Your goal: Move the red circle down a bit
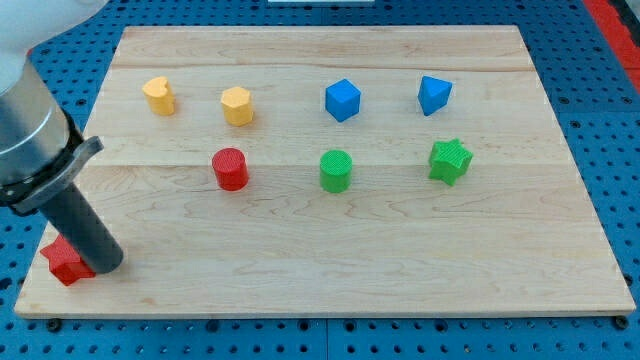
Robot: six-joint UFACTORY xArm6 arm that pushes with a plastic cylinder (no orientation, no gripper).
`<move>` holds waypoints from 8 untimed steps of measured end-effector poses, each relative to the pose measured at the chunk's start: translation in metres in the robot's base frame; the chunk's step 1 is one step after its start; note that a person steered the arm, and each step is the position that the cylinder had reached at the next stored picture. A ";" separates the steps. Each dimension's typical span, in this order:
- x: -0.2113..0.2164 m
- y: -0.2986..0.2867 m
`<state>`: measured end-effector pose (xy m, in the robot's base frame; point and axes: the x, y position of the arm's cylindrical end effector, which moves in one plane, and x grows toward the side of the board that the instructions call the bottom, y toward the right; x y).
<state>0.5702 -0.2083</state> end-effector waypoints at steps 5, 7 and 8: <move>-0.140 -0.015; -0.163 0.079; -0.148 0.117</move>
<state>0.4225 -0.0912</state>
